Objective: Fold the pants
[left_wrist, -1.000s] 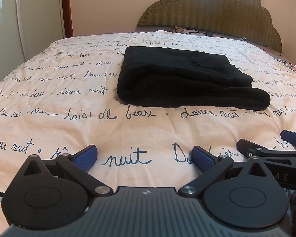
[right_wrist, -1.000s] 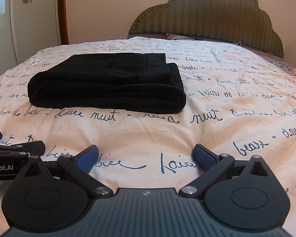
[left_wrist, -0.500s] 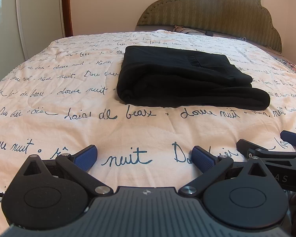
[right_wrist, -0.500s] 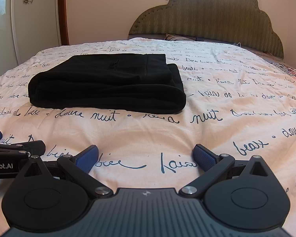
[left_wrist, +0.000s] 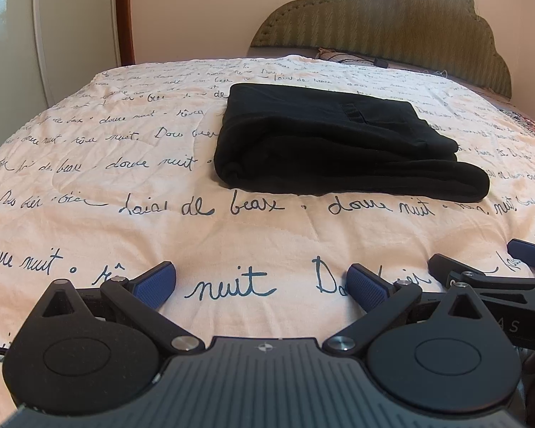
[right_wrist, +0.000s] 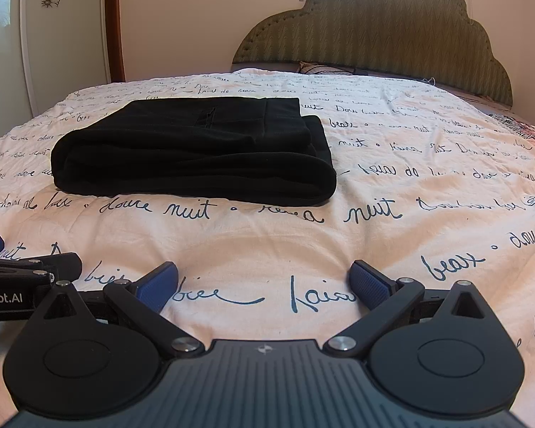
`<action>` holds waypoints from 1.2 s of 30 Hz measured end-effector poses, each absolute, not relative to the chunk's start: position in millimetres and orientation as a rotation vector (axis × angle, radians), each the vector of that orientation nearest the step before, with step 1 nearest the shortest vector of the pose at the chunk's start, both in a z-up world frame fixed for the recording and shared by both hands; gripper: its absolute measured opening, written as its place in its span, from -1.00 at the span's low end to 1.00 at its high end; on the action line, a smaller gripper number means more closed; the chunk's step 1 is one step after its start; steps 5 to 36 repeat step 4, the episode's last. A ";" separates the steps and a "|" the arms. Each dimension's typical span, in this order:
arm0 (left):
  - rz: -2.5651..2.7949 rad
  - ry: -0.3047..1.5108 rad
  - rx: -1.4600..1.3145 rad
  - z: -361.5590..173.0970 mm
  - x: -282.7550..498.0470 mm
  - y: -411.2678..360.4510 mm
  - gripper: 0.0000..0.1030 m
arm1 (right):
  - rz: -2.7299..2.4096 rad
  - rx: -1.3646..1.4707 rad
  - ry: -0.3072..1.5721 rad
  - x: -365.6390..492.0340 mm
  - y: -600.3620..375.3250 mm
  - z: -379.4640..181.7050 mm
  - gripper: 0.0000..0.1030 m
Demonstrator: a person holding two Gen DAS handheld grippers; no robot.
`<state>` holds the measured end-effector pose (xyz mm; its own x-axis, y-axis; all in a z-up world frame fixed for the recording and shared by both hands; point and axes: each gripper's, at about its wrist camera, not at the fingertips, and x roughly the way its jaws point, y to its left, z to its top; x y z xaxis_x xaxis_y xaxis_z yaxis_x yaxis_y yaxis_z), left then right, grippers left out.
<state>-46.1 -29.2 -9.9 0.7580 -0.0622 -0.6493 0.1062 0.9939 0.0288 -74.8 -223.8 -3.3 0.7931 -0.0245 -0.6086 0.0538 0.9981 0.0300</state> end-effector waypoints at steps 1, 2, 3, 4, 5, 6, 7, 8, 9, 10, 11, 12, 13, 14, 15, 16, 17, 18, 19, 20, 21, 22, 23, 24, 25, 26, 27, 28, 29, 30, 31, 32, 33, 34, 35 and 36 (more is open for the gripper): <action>-0.087 0.704 0.072 -9.3 -46.4 -30.1 1.00 | -0.042 0.046 0.653 -74.8 -223.8 -3.4 1.00; -0.080 0.705 0.072 -9.2 -46.6 -30.1 1.00 | -0.043 0.046 0.654 -74.7 -223.8 -3.4 1.00; -0.079 0.704 0.071 -9.3 -46.8 -30.2 1.00 | -0.042 0.047 0.654 -74.8 -223.7 -3.6 1.00; -0.082 0.702 0.068 -9.2 -46.4 -29.5 1.00 | -0.042 0.048 0.654 -74.9 -223.7 -3.4 1.00; -0.082 0.702 0.068 -9.2 -46.4 -29.5 1.00 | -0.042 0.048 0.654 -74.9 -223.7 -3.4 1.00; -0.082 0.702 0.068 -9.2 -46.4 -29.5 1.00 | -0.042 0.048 0.654 -74.9 -223.7 -3.4 1.00; -0.082 0.702 0.068 -9.2 -46.4 -29.5 1.00 | -0.042 0.048 0.654 -74.9 -223.7 -3.4 1.00; -0.082 0.702 0.068 -9.2 -46.4 -29.5 1.00 | -0.042 0.048 0.654 -74.9 -223.7 -3.4 1.00; -0.082 0.702 0.068 -9.2 -46.4 -29.5 1.00 | -0.042 0.048 0.654 -74.9 -223.7 -3.4 1.00; -0.082 0.702 0.068 -9.2 -46.4 -29.5 1.00 | -0.042 0.048 0.654 -74.9 -223.7 -3.4 1.00; -0.082 0.702 0.068 -9.2 -46.4 -29.5 1.00 | -0.042 0.048 0.654 -74.9 -223.7 -3.4 1.00; -0.082 0.702 0.068 -9.2 -46.4 -29.5 1.00 | -0.042 0.048 0.654 -74.9 -223.7 -3.4 1.00; -0.082 0.702 0.068 -9.2 -46.4 -29.5 1.00 | -0.042 0.048 0.654 -74.9 -223.7 -3.4 1.00; -0.082 0.702 0.068 -9.2 -46.4 -29.5 1.00 | -0.042 0.048 0.654 -74.9 -223.7 -3.4 1.00; -0.082 0.702 0.068 -9.2 -46.4 -29.5 1.00 | -0.042 0.048 0.654 -74.9 -223.7 -3.4 1.00; -0.082 0.702 0.068 -9.2 -46.4 -29.5 1.00 | -0.042 0.048 0.654 -74.9 -223.7 -3.4 1.00; -0.082 0.702 0.068 -9.2 -46.4 -29.5 1.00 | -0.042 0.048 0.654 -74.9 -223.7 -3.4 1.00; -0.082 0.702 0.068 -9.2 -46.4 -29.5 1.00 | -0.042 0.048 0.654 -74.9 -223.7 -3.4 1.00; -0.082 0.702 0.068 -9.2 -46.4 -29.5 1.00 | -0.042 0.048 0.654 -74.9 -223.7 -3.4 1.00; -0.082 0.702 0.068 -9.2 -46.4 -29.5 1.00 | -0.042 0.048 0.654 -74.9 -223.7 -3.4 1.00; -0.082 0.702 0.068 -9.2 -46.4 -29.5 1.00 | -0.042 0.048 0.654 -74.9 -223.7 -3.4 1.00; -0.082 0.702 0.068 -9.2 -46.4 -29.5 1.00 | -0.042 0.048 0.654 -74.9 -223.7 -3.4 1.00; -0.082 0.702 0.068 -9.2 -46.4 -29.5 1.00 | -0.042 0.048 0.654 -74.9 -223.7 -3.4 1.00; -0.082 0.702 0.068 -9.2 -46.4 -29.5 1.00 | -0.042 0.048 0.654 -74.9 -223.7 -3.4 1.00; -0.082 0.702 0.068 -9.2 -46.4 -29.5 1.00 | -0.042 0.048 0.654 -74.9 -223.7 -3.4 1.00; -0.082 0.702 0.068 -9.2 -46.4 -29.5 1.00 | -0.042 0.048 0.654 -74.9 -223.7 -3.4 1.00; -0.082 0.702 0.068 -9.2 -46.4 -29.5 1.00 | -0.042 0.048 0.654 -74.9 -223.7 -3.4 1.00; -0.082 0.702 0.068 -9.2 -46.4 -29.5 1.00 | -0.042 0.048 0.654 -74.9 -223.7 -3.4 1.00; -0.082 0.702 0.068 -9.2 -46.4 -29.5 1.00 | -0.042 0.048 0.654 -74.9 -223.7 -3.4 1.00; -0.082 0.702 0.068 -9.2 -46.4 -29.5 1.00 | -0.042 0.048 0.654 -74.9 -223.7 -3.4 1.00; -0.082 0.702 0.068 -9.2 -46.4 -29.5 1.00 | -0.042 0.048 0.654 -74.9 -223.7 -3.4 1.00; -0.082 0.702 0.068 -9.2 -46.4 -29.5 1.00 | -0.042 0.048 0.654 -74.9 -223.7 -3.4 1.00; -0.082 0.702 0.068 -9.2 -46.4 -29.5 1.00 | -0.042 0.048 0.654 -74.9 -223.7 -3.4 1.00; -0.082 0.702 0.068 -9.2 -46.4 -29.5 1.00 | -0.042 0.048 0.654 -74.9 -223.7 -3.4 1.00; -0.082 0.702 0.068 -9.2 -46.4 -29.5 1.00 | -0.042 0.048 0.654 -74.9 -223.7 -3.4 1.00; -0.082 0.702 0.068 -9.2 -46.4 -29.5 1.00 | -0.042 0.048 0.654 -74.9 -223.7 -3.4 1.00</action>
